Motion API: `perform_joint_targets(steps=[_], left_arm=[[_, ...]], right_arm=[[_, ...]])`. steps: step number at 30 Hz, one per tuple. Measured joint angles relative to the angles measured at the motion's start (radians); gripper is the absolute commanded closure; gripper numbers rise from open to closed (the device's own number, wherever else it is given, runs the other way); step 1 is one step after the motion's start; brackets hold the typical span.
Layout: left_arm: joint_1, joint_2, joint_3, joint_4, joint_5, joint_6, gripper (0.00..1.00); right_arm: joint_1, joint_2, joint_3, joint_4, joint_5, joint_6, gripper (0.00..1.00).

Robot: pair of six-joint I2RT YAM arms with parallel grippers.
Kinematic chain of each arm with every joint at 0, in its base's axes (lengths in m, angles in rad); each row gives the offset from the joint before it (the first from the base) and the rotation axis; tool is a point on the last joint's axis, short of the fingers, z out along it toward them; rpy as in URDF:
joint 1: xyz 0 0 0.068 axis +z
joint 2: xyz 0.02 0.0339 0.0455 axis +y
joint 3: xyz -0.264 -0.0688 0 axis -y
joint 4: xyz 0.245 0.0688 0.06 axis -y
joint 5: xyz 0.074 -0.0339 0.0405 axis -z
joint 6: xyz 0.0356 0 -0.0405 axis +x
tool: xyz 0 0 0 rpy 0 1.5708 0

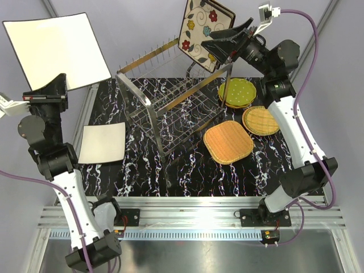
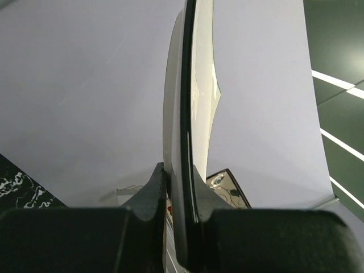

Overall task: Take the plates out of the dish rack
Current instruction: Place the plate on the table

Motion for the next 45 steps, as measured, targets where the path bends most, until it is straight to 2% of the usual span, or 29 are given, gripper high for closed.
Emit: perform_joint_targets(steps=[4,11,24,35,45], left_arm=[[0.047,0.000,-0.010,-0.012,0.002,0.006,1.00],[0.053,0.000,-0.010,-0.072,0.003,0.069,1.00],[0.053,-0.002,-0.013,-0.243,-0.053,0.227,1.00],[0.053,-0.012,-0.201,-0.311,-0.067,0.297,1.00],[0.053,-0.002,-0.306,-0.337,-0.066,0.322,1.00]], right_arm=[[-0.019,-0.021,0.000,-0.038,-0.075,-0.087,0.00],[-0.069,-0.071,-0.023,-0.105,-0.150,-0.186,0.00],[-0.143,-0.108,-0.108,-0.164,-0.177,-0.231,0.00],[-0.178,-0.159,-0.164,-0.170,-0.183,-0.237,0.00],[-0.212,-0.198,-0.232,-0.171,-0.185,-0.239,0.00]])
